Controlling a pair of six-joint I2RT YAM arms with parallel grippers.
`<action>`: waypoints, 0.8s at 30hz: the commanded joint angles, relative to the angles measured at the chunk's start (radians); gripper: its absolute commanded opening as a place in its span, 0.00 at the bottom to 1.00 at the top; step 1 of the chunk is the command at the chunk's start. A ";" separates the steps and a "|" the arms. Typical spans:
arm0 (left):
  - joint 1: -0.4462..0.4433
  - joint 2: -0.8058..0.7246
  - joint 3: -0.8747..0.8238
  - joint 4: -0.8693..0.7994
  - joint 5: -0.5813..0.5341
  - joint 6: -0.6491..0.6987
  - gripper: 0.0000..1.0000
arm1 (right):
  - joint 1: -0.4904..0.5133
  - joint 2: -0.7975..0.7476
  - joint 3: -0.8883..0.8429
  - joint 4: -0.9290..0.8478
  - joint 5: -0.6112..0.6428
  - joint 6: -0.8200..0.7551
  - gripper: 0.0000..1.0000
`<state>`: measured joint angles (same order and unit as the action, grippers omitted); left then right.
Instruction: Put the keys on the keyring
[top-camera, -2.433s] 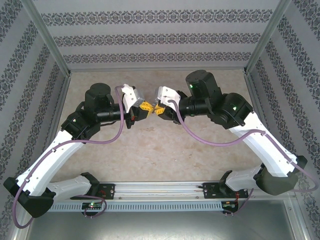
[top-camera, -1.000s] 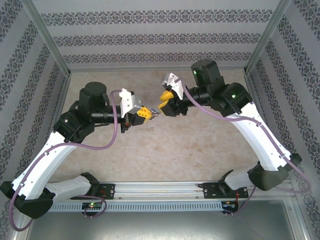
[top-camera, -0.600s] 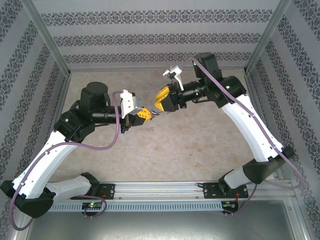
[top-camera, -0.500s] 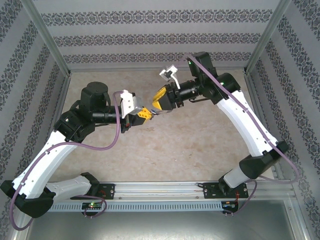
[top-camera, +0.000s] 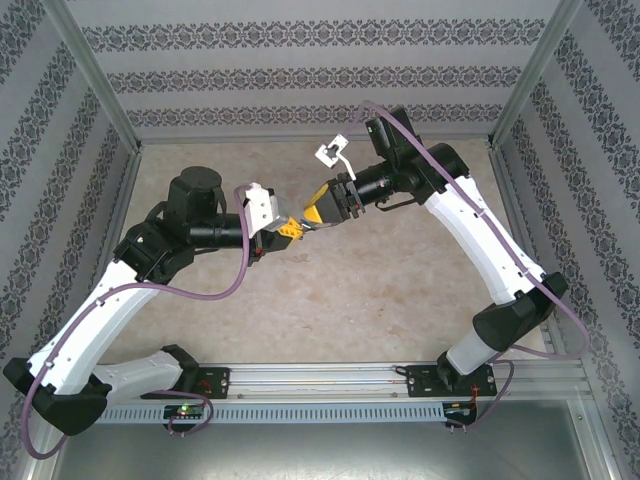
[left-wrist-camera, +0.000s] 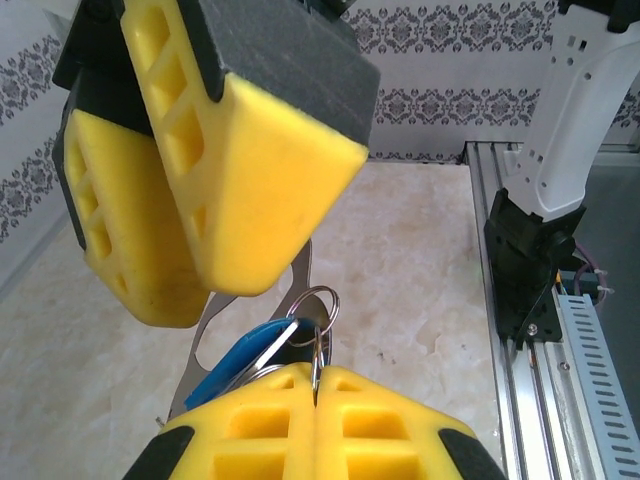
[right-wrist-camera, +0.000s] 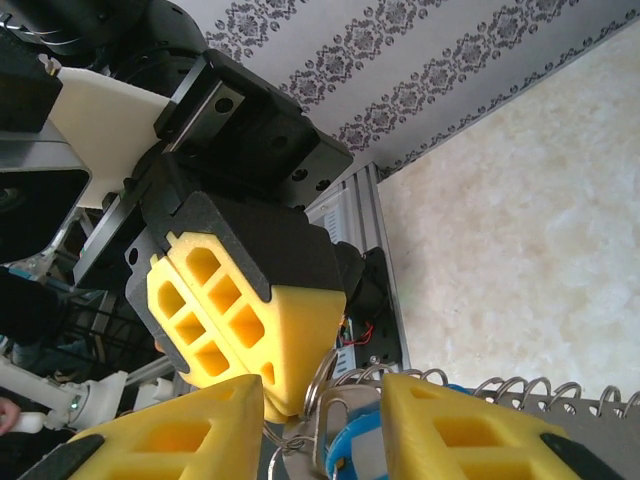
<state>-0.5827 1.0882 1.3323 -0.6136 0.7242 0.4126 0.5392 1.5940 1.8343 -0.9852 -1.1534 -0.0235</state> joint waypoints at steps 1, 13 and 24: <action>-0.006 -0.012 -0.011 0.049 -0.003 0.012 0.00 | 0.008 0.015 -0.011 -0.040 -0.027 0.010 0.36; -0.007 -0.025 -0.036 0.083 -0.012 -0.004 0.00 | 0.043 0.054 0.023 -0.135 0.027 -0.033 0.33; -0.006 -0.030 -0.052 0.090 -0.017 -0.011 0.00 | 0.038 0.067 0.067 -0.155 0.024 -0.049 0.07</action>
<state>-0.5827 1.0813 1.2827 -0.5907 0.7021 0.4114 0.5739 1.6581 1.8671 -1.1194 -1.1301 -0.0532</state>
